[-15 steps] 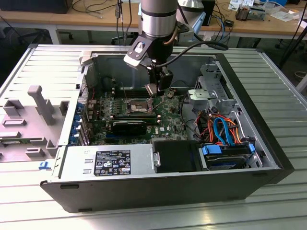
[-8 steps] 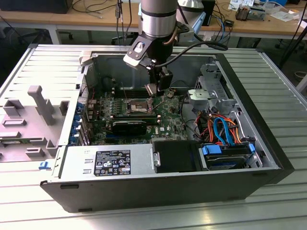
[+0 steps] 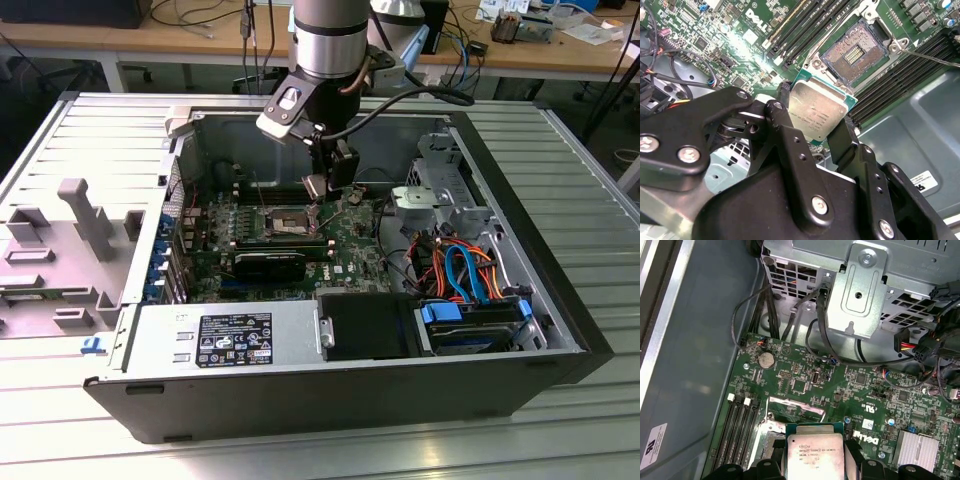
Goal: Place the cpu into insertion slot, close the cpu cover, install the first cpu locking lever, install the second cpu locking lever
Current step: 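Place the cpu into insertion slot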
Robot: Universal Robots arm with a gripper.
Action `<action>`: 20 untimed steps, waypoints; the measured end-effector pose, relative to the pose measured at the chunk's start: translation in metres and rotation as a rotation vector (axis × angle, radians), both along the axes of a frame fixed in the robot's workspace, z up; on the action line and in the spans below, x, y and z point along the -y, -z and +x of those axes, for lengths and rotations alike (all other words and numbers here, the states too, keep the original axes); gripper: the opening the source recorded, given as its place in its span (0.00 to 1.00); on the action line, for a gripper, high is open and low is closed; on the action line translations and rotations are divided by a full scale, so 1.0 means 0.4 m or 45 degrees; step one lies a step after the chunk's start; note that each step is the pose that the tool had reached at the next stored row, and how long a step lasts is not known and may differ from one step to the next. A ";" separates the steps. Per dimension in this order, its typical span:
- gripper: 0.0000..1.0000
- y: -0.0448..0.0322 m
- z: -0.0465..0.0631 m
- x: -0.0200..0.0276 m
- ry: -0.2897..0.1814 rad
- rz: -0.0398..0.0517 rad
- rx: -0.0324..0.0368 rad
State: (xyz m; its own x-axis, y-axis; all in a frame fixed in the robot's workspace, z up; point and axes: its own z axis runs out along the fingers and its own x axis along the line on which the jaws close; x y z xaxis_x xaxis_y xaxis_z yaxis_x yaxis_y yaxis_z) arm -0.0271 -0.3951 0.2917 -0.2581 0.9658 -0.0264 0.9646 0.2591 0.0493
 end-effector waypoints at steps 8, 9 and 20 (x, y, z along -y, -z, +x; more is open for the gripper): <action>0.55 0.000 0.000 0.000 0.024 0.000 0.0000; 0.55 0.000 0.000 0.000 0.026 0.000 0.0000; 0.55 0.001 0.000 0.000 0.045 0.000 0.0000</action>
State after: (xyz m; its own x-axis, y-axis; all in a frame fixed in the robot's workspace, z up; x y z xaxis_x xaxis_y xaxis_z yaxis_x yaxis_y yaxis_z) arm -0.0271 -0.3951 0.2914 -0.2238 0.9743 -0.0265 0.9731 0.2249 0.0492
